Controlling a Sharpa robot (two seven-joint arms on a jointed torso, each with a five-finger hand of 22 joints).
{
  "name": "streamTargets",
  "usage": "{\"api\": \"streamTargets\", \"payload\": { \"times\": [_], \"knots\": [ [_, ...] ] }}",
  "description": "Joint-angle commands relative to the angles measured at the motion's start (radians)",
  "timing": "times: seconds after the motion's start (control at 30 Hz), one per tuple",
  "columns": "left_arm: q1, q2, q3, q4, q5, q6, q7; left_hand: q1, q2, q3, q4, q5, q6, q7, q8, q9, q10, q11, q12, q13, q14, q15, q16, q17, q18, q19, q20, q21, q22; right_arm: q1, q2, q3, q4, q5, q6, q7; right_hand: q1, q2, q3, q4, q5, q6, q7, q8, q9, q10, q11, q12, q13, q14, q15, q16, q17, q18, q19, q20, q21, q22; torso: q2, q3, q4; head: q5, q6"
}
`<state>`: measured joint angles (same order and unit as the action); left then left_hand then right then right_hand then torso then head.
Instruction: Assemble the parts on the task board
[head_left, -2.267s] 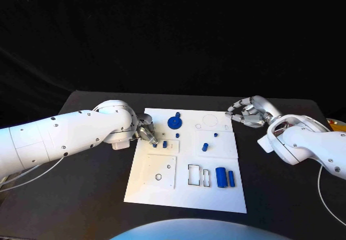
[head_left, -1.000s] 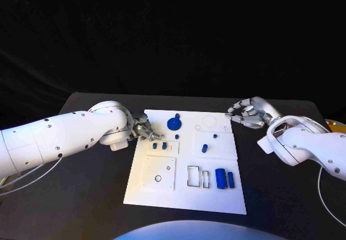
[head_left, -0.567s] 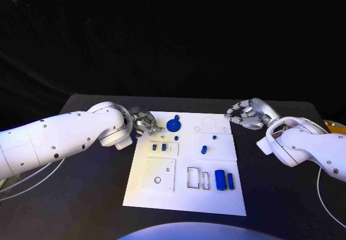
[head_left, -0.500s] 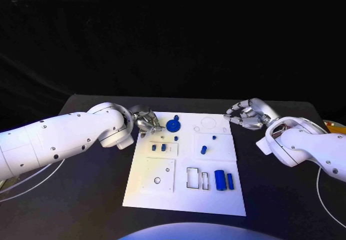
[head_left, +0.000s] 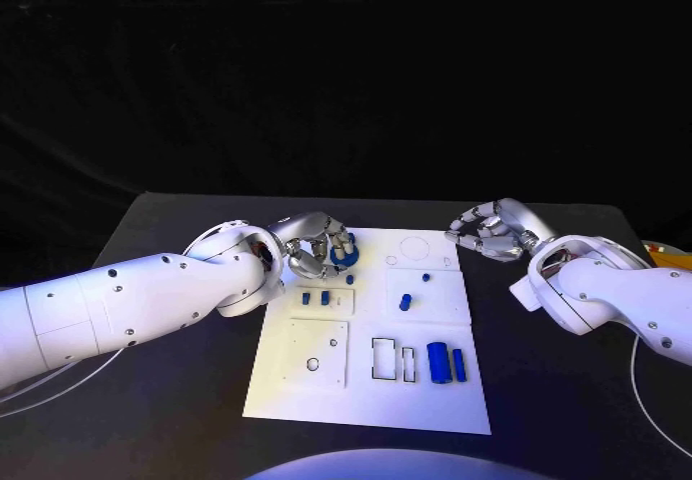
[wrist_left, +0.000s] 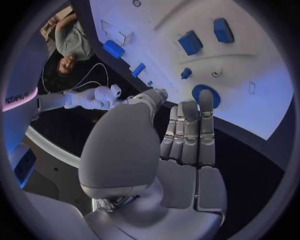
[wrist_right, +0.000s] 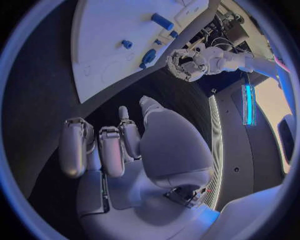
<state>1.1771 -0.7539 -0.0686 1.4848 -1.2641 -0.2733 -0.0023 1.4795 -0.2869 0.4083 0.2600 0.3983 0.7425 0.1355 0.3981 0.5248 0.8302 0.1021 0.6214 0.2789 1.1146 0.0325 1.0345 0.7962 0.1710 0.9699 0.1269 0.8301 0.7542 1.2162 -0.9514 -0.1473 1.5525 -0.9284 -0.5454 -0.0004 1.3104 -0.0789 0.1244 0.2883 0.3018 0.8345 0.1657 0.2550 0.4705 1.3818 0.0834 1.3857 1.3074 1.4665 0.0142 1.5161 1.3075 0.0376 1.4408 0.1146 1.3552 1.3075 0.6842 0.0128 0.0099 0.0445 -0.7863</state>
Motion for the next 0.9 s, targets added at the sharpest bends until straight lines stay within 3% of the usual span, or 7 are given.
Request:
{"api": "streamTargets", "payload": {
  "times": [0.03,0.37,0.9],
  "knots": [
    [-0.001,0.015,-0.002,-0.013,-0.183,0.026,0.046,0.015,-0.001,-0.014,0.005,-0.002,0.015,0.0,-0.01,-0.024,-0.001,-0.001,-0.016,-0.019,0.022,-0.001,0.046,0.029,0.011,0.001,0.003,0.015,0.011,-0.001,0.002,0.0,0.0,-0.002,0.001,0.011,-0.007,-0.001,0.003,0.002,0.004,-0.008,-0.001,0.006,0.001,-0.009,-0.002,-0.005,0.041,0.063,-0.006,-0.005,0.087,0.02,-0.007,0.0,-0.006,0.122,0.001,0.0004,-0.001,0.002,0.002],
    [-0.003,0.069,-0.009,-0.058,-0.291,0.116,-0.01,0.028,0.001,-0.041,0.016,-0.002,0.037,0.002,-0.028,-0.07,-0.003,-0.001,-0.045,-0.055,0.063,-0.002,0.134,0.073,0.007,0.021,0.003,0.062,0.058,-0.001,0.003,0.0,0.001,-0.002,0.001,0.011,-0.007,-0.001,0.003,0.002,0.004,-0.008,-0.001,0.006,0.001,-0.011,-0.002,-0.007,0.039,0.062,-0.006,-0.007,0.081,0.021,-0.01,0.0,-0.011,0.12,0.0,0.0009,-0.0019,0.001,0.001],
    [-0.002,0.113,-0.009,-0.102,-0.317,0.209,-0.047,0.046,0.008,-0.04,0.021,-0.001,0.078,0.0,-0.032,-0.099,0.019,-0.005,-0.052,-0.075,0.09,-0.005,0.197,0.105,-0.005,0.061,0.0,0.132,0.132,-0.001,0.006,0.0,0.001,-0.002,0.002,0.009,-0.007,-0.001,0.003,0.002,0.004,-0.008,-0.001,0.006,0.001,-0.011,-0.002,-0.007,0.039,0.062,-0.006,-0.007,0.081,0.021,-0.01,0.0,-0.011,0.12,0.0,0.0003,-0.0007,-0.006,-0.001]
  ]
}}
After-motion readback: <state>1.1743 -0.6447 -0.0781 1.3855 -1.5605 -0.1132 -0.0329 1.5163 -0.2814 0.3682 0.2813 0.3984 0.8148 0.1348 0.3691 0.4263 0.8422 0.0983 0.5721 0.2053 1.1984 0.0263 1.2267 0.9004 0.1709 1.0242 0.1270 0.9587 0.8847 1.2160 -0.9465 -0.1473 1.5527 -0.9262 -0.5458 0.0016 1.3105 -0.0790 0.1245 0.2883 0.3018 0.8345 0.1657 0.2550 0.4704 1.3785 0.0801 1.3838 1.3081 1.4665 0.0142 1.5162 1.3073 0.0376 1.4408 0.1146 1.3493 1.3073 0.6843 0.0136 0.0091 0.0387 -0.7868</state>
